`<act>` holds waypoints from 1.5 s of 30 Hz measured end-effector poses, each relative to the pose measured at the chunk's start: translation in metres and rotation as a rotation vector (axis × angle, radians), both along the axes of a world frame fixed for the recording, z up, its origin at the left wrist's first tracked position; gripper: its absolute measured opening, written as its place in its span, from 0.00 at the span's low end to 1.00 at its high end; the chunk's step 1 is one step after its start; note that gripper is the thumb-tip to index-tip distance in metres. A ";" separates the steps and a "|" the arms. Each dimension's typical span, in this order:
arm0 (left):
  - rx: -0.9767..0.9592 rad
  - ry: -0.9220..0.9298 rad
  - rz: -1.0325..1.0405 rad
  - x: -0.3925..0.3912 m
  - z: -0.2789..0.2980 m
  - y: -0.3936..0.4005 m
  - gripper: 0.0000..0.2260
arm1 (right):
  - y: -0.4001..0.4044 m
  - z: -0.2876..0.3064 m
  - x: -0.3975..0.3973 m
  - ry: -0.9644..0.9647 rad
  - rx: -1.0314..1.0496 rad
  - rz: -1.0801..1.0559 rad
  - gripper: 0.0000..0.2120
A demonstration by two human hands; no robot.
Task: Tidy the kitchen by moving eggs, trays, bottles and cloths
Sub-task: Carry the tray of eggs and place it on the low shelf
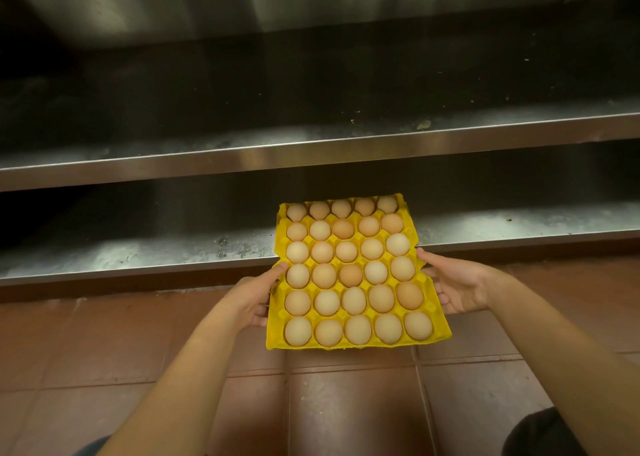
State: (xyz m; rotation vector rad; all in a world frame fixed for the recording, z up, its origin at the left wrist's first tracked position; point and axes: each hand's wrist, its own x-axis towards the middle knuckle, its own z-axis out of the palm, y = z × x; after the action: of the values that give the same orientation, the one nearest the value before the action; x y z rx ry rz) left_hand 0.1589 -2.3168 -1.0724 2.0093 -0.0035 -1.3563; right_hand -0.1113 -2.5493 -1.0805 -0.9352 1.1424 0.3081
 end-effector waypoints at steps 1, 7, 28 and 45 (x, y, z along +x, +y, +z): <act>-0.005 -0.008 0.014 0.000 0.001 -0.001 0.24 | 0.000 0.001 0.001 -0.007 -0.007 -0.013 0.32; -0.027 0.020 0.056 -0.008 0.003 -0.003 0.28 | 0.010 -0.004 0.003 -0.030 -0.053 -0.120 0.28; -0.271 0.123 0.220 -0.004 0.015 -0.006 0.13 | 0.007 0.006 0.019 -0.109 -0.137 -0.258 0.26; -0.113 0.241 0.114 0.001 0.019 -0.002 0.34 | -0.003 0.012 0.001 -0.094 -0.007 -0.046 0.37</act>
State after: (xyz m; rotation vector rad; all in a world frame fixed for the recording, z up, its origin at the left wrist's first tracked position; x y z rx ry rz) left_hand 0.1596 -2.3191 -1.0532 1.7166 0.1384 -1.4823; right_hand -0.1105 -2.5519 -1.0687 -0.9192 1.0779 0.2210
